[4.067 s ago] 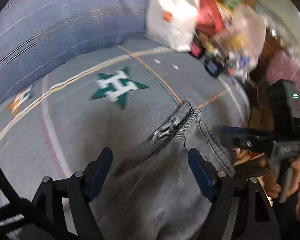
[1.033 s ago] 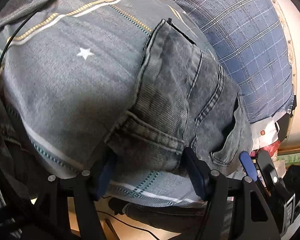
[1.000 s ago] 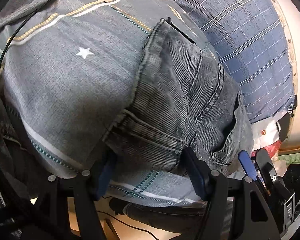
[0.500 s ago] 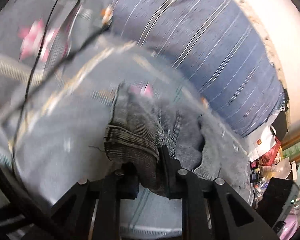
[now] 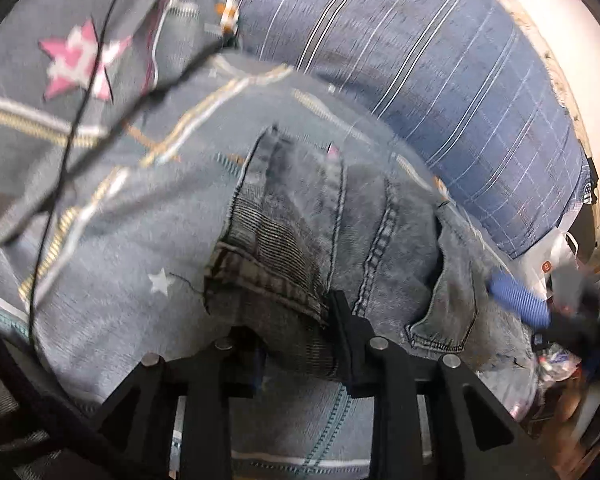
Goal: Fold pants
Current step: 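Grasp the jeans edge near the pocket with the left gripper and lift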
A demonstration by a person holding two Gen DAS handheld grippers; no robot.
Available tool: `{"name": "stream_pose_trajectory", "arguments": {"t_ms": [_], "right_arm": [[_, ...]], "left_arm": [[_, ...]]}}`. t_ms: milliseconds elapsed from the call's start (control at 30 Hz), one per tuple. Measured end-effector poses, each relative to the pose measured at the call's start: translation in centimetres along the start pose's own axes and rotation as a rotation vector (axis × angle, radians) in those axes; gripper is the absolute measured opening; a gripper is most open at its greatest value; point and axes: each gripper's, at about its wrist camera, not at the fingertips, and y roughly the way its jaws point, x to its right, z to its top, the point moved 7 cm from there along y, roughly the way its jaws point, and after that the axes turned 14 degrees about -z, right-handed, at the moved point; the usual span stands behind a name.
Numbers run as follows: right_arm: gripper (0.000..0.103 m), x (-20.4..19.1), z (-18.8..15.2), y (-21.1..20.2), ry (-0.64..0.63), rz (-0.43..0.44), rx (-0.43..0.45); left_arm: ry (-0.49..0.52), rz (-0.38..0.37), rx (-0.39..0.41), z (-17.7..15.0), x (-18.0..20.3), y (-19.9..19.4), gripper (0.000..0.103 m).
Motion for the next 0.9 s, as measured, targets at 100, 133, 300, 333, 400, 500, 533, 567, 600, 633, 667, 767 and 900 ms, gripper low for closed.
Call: {"name": "stream_pose_trajectory", "arguments": {"t_ms": [100, 133, 300, 333, 400, 500, 533, 567, 600, 633, 667, 767, 900], "right_arm": [[0.074, -1.4, 2.7, 2.3, -0.005, 0.041, -0.072], [0.074, -2.0, 3.7, 3.9, -0.008, 0.06, -0.116], [0.074, -3.4, 6.2, 11.2, -0.006, -0.012, -0.331], [0.074, -3.7, 6.5, 11.8, -0.005, -0.018, -0.341], [0.074, -4.9, 6.9, 13.2, -0.024, -0.025, -0.377], [0.074, -6.8, 6.6, 15.3, -0.067, -0.042, -0.445], [0.074, -7.1, 6.3, 16.0, -0.085, -0.051, -0.467], [0.074, -7.5, 5.9, 17.0, -0.105, -0.073, -0.493], [0.074, -7.5, 5.4, 17.8, -0.117, -0.114, -0.518], [0.074, -7.2, 5.0, 18.5, -0.124, -0.155, -0.542], [0.073, -7.1, 4.7, 19.1, -0.129, -0.177, -0.558], [0.073, -7.2, 3.7, 19.9, -0.192, -0.233, -0.605], [0.072, -8.0, 2.3, 20.3, -0.36, -0.329, -0.635]], "left_arm": [[-0.039, 0.015, -0.009, -0.4, -0.7, 0.5, 0.032], [-0.085, 0.006, -0.021, -0.6, -1.4, 0.8, 0.033], [-0.211, -0.062, -0.036, -0.8, -3.5, 1.3, 0.042], [-0.203, -0.066, -0.035, -0.8, -3.4, 1.2, 0.042], [-0.204, -0.082, -0.031, -0.5, -3.5, 1.2, 0.042], [-0.242, -0.137, 0.014, 0.2, -4.2, 0.3, 0.03], [-0.252, -0.161, 0.026, 0.3, -4.1, -0.1, 0.024], [-0.246, -0.163, 0.036, 0.3, -4.1, -0.3, 0.021], [-0.226, -0.157, 0.045, 0.3, -3.8, -0.6, 0.02], [-0.212, -0.154, 0.051, 0.3, -3.6, -0.8, 0.019], [-0.198, -0.148, 0.055, 0.3, -3.3, -0.9, 0.018], [-0.105, -0.112, 0.077, 0.3, -1.7, -1.3, 0.017], [0.012, -0.074, 0.099, -0.1, 0.3, -1.7, 0.016]]}}
